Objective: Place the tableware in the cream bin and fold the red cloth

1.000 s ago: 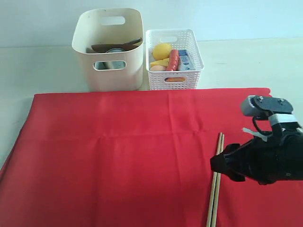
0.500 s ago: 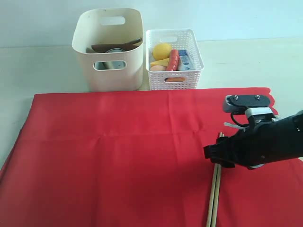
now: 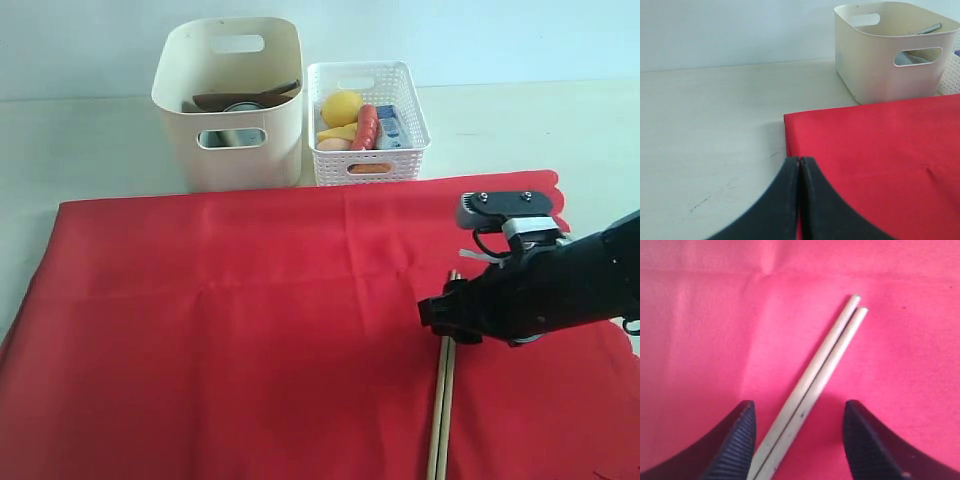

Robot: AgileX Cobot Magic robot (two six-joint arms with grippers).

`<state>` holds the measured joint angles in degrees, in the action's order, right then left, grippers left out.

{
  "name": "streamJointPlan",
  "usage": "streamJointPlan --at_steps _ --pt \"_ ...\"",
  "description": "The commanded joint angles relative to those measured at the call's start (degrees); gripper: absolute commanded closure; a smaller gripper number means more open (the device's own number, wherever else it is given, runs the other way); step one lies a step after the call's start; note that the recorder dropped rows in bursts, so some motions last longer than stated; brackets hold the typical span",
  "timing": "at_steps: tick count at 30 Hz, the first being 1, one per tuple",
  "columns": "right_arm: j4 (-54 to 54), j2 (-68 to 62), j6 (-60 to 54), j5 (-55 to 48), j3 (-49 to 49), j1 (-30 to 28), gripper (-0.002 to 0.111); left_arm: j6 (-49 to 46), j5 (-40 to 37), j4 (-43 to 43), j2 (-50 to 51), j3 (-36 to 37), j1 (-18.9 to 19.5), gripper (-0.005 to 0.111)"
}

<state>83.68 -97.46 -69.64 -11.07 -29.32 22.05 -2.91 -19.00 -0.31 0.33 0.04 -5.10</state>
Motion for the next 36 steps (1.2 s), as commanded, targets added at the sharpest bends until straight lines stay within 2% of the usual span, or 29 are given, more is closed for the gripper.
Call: streamJointPlan --at_steps 1,3,5,8,14,18,22,27,36 --pt "-1.5 -0.1 0.5 -1.0 0.9 0.0 0.067 -0.1 0.5 0.3 -0.3 0.0 0.1 0.104" --pt "-1.5 2.1 0.9 -1.0 0.9 0.0 0.075 -0.1 0.5 0.3 -0.3 0.0 0.1 0.104" --pt "-1.3 4.2 0.9 -2.3 0.9 0.0 0.077 -0.1 0.5 0.3 -0.3 0.0 0.1 0.104" --pt "-1.3 5.9 2.1 -2.7 0.9 0.0 0.072 -0.1 0.5 0.3 -0.3 0.0 0.1 0.104" --pt "-1.7 6.0 2.2 -4.0 0.2 0.1 0.053 -0.1 0.5 0.3 -0.3 0.0 0.1 0.104" --pt "-3.4 5.2 2.2 1.8 -1.2 3.4 0.053 -0.1 0.5 0.3 -0.3 0.0 0.1 0.104" --pt "-4.0 2.2 2.2 7.0 -1.4 4.0 0.053 -0.1 0.5 0.3 -0.3 0.0 0.1 0.104" --pt "-4.2 -4.0 2.2 8.2 -1.4 4.0 0.053 -0.1 0.5 0.3 -0.3 0.0 0.1 0.104" --pt "-4.2 -4.5 3.7 4.1 -1.4 4.0 0.054 -0.1 0.5 0.3 -0.3 0.0 0.1 0.104"
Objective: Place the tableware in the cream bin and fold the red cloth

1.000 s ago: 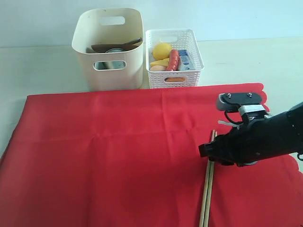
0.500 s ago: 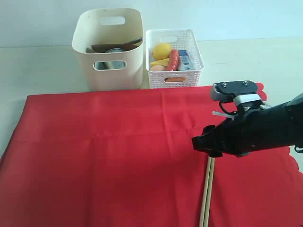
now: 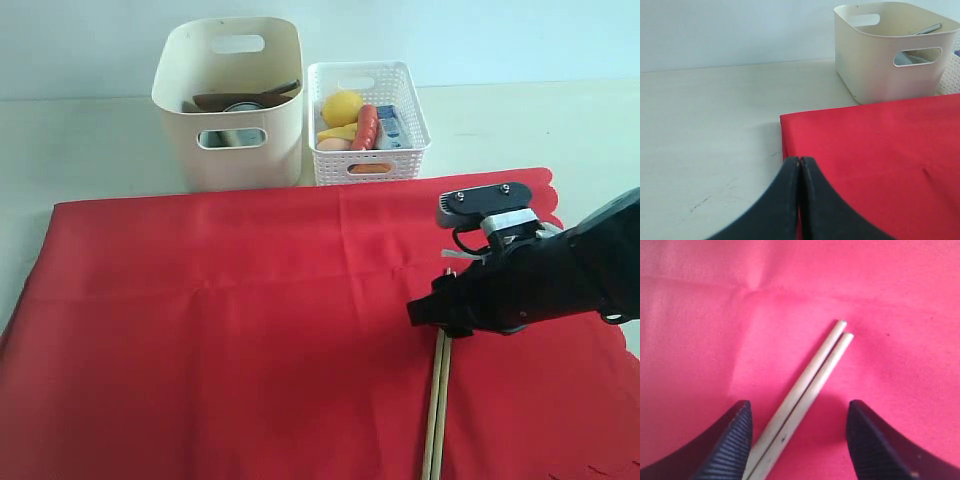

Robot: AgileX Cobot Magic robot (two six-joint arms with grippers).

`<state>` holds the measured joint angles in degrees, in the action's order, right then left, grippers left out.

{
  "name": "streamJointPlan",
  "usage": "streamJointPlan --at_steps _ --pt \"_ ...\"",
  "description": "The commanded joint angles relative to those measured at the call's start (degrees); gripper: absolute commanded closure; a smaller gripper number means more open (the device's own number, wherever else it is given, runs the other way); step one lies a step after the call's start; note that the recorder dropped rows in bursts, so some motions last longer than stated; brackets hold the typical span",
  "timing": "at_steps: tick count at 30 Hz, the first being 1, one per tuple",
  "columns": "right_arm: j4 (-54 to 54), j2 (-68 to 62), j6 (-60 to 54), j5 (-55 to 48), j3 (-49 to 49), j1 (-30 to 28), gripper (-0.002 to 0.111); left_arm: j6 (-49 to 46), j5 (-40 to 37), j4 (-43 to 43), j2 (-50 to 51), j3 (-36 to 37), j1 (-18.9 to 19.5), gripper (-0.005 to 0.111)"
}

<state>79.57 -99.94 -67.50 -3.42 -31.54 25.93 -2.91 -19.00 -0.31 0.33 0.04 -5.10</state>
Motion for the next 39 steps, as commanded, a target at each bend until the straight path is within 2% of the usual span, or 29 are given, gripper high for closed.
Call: streamJointPlan --at_steps 1,8,13,31,33,39 --pt "-0.1 -2.1 1.9 -3.3 0.8 0.1 0.055 -0.1 0.5 0.3 -0.3 0.0 0.1 0.104" --pt "-0.1 -2.1 2.2 -2.7 0.9 0.1 0.092 -0.1 0.5 0.3 -0.3 0.0 0.1 0.104" --pt "-0.1 -1.7 2.7 -3.1 0.9 0.1 0.108 -0.1 0.5 0.3 -0.3 0.0 0.1 0.104" --pt "-2.9 11.1 4.2 -3.7 0.9 0.1 0.106 -0.1 0.5 0.3 -0.3 0.0 0.1 0.104" --pt "-4.3 11.1 5.3 -3.5 0.9 0.1 0.099 -0.1 0.5 0.3 -0.3 0.0 0.1 0.104" --pt "-12.7 10.9 6.9 -9.8 0.9 0.1 0.063 -0.1 0.5 0.3 -0.3 0.0 0.1 0.104"
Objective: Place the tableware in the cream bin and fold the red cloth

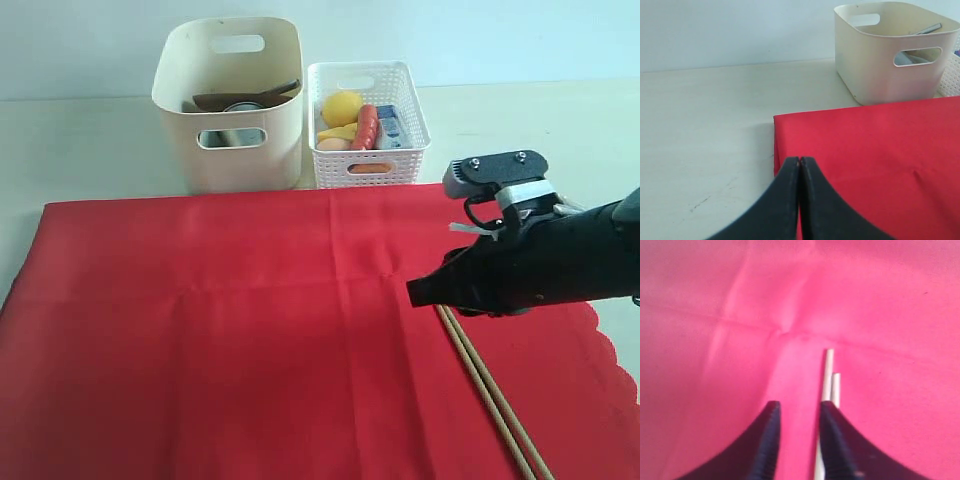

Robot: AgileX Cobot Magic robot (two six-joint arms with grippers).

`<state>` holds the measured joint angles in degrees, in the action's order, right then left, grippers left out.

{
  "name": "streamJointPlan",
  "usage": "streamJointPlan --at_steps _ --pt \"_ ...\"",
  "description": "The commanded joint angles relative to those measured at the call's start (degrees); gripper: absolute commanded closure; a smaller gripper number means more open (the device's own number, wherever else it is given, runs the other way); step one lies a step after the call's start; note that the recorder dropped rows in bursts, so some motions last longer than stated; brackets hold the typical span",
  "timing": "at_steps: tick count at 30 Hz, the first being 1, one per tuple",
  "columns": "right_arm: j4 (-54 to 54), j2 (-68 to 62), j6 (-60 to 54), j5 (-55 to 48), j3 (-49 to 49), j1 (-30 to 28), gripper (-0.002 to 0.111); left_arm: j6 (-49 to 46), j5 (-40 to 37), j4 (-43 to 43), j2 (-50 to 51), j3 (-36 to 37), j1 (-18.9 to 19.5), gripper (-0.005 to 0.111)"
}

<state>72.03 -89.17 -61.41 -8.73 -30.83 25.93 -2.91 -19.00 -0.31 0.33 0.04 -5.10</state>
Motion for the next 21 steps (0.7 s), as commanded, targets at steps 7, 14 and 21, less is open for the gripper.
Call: streamJointPlan --at_steps 7,14,21 --pt "-12.8 -4.6 7.5 -1.0 0.2 0.1 0.058 -0.1 0.5 0.3 -0.3 0.0 0.1 0.104" --pt "-13.8 -9.7 7.5 1.9 0.2 0.1 0.058 -0.1 0.5 0.3 -0.3 0.0 0.1 0.104" --pt "-14.2 -9.7 7.5 1.8 0.2 0.1 0.083 -0.1 0.5 0.3 -0.3 0.0 0.1 0.104"
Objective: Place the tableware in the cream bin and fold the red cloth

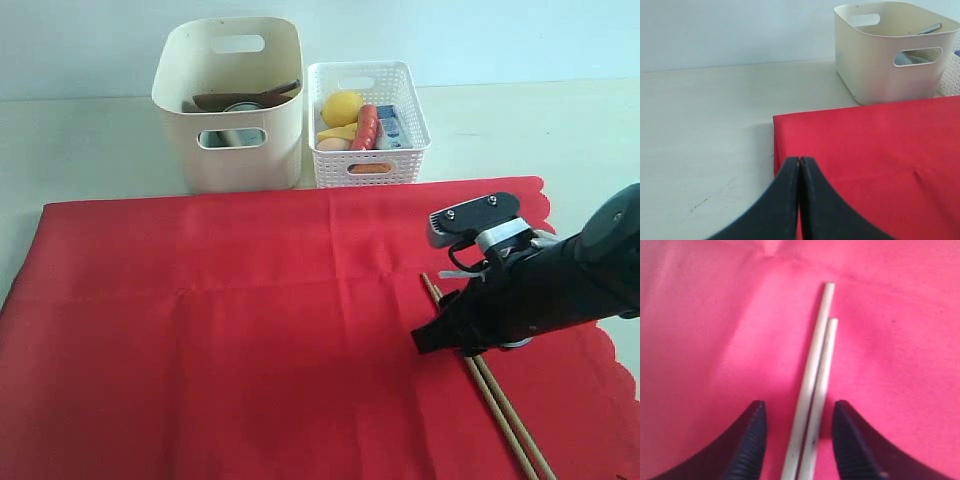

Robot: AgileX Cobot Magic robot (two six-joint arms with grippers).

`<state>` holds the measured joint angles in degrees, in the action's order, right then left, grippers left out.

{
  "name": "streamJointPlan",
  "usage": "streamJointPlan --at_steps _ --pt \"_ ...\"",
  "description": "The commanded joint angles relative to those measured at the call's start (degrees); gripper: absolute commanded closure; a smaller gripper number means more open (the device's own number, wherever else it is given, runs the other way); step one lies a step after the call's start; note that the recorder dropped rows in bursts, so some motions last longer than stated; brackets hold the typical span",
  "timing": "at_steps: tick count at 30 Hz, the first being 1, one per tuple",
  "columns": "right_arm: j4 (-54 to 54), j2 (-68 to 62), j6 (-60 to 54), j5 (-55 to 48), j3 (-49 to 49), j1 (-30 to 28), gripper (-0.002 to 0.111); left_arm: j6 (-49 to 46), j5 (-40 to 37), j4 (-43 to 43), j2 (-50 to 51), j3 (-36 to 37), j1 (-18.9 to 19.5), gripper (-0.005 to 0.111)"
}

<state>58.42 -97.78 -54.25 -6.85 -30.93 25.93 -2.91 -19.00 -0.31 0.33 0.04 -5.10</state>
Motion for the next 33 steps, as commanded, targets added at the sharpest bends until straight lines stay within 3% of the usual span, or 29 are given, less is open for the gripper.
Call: streamJointPlan --at_steps 1,6,26,33 --pt "-0.6 -1.1 0.3 0.0 0.3 0.1 0.090 -0.1 0.5 0.3 -0.3 0.0 0.1 0.104" --pt "-0.6 -1.1 0.3 -0.5 0.3 0.1 0.108 -0.1 0.5 0.3 -0.3 0.0 0.1 0.104" --pt "-2.8 17.0 2.1 -5.3 0.3 0.1 0.108 -0.1 0.5 0.3 -0.3 0.0 0.1 0.104" --pt "0.6 18.8 2.0 6.3 0.0 0.1 0.108 -0.1 0.5 0.3 -0.3 0.0 0.1 0.104"
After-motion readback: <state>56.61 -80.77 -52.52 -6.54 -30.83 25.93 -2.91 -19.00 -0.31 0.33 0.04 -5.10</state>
